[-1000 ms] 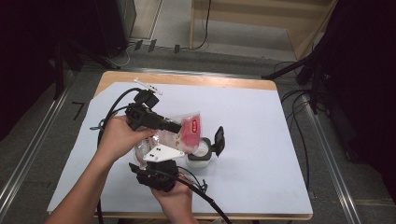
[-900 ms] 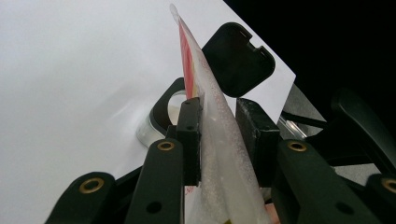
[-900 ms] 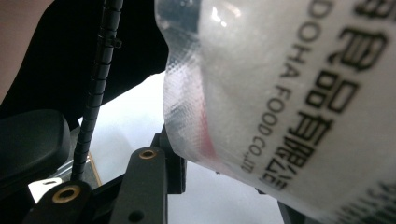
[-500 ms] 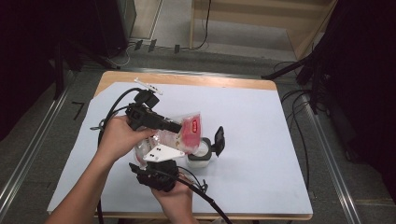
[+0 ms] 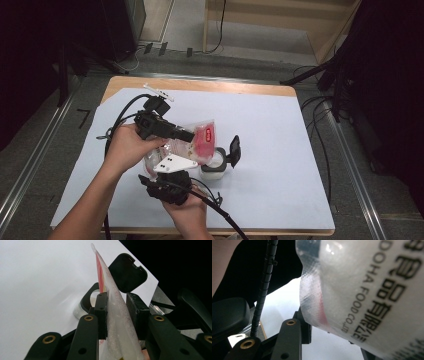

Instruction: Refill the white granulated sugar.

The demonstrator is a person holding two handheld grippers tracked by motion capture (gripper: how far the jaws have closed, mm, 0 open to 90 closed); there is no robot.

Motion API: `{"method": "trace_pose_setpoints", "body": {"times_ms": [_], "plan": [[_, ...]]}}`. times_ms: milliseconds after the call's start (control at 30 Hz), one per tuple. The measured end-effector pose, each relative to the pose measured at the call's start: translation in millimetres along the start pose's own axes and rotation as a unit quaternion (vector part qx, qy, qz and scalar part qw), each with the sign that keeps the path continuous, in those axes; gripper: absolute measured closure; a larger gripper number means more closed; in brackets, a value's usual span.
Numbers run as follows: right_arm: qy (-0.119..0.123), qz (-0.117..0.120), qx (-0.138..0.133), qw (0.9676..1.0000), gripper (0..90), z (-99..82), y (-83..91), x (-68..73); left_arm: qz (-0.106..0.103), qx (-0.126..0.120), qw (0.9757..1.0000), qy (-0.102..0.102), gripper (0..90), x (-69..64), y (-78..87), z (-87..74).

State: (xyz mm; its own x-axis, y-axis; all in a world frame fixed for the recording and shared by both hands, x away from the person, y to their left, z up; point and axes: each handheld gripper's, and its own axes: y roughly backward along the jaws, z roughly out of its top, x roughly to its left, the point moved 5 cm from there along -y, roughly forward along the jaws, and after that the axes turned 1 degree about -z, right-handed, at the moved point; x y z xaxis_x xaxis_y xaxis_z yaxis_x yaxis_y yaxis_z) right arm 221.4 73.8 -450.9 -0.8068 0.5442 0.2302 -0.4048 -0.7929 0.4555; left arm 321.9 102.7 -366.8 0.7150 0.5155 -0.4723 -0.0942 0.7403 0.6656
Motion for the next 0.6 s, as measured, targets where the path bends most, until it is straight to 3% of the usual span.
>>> {"method": "trace_pose_setpoints", "body": {"times_ms": [600], "plan": [[0.003, -0.001, 0.0, 1.0, 64.0, 0.2, -0.2, 0.1, -0.001, 0.0, 1.0, 0.004, 72.2, 0.9, 0.2, -0.2]]}}
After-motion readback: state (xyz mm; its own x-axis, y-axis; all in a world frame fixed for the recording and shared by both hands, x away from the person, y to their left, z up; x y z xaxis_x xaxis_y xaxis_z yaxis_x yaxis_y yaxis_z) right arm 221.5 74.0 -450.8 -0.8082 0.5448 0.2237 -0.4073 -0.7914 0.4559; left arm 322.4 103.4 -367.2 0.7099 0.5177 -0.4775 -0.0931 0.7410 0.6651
